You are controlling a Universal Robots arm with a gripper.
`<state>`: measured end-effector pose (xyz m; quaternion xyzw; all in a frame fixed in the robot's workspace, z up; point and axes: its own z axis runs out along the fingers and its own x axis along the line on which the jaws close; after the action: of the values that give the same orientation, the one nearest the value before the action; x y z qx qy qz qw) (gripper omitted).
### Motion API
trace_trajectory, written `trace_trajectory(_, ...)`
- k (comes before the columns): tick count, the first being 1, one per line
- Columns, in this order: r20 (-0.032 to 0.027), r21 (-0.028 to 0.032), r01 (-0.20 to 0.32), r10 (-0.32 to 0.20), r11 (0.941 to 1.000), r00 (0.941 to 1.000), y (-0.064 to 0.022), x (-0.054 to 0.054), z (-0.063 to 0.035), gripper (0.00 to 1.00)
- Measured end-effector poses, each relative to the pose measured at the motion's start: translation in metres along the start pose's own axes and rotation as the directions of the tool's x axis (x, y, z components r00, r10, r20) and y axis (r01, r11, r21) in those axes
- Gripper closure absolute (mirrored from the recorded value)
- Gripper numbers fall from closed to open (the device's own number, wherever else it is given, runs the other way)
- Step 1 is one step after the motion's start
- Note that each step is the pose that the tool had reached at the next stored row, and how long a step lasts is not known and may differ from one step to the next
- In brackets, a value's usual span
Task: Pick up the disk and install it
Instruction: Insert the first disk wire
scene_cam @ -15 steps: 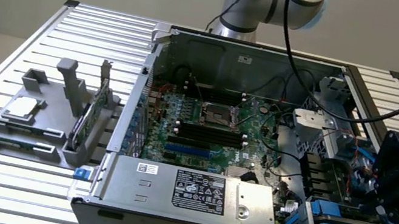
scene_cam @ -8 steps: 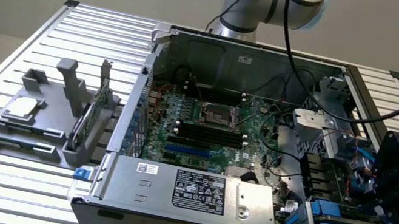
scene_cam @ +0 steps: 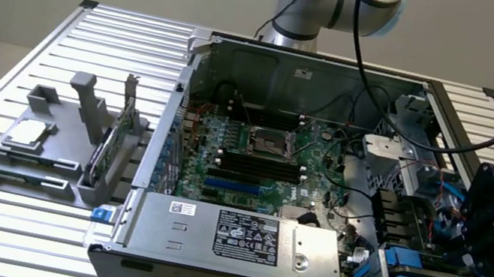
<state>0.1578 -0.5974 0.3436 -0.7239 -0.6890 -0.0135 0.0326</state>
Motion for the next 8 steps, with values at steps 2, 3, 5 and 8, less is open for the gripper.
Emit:
trace_trajectory(2,0.0017,0.0004,-0.003,0.003,1.0000,1.0000,0.0001,0.0000,0.0002,0.84)
trace_trajectory(3,0.0022,0.0007,-0.004,0.004,1.0000,1.0000,0.0001,0.0000,0.0002,0.84)
trace_trajectory(5,0.0030,0.0013,-0.006,0.006,1.0000,1.0000,0.0001,0.0000,0.0005,0.84)
trace_trajectory(8,0.0048,0.0025,-0.008,0.008,1.0000,1.0000,0.0002,-0.0001,0.0011,0.84)
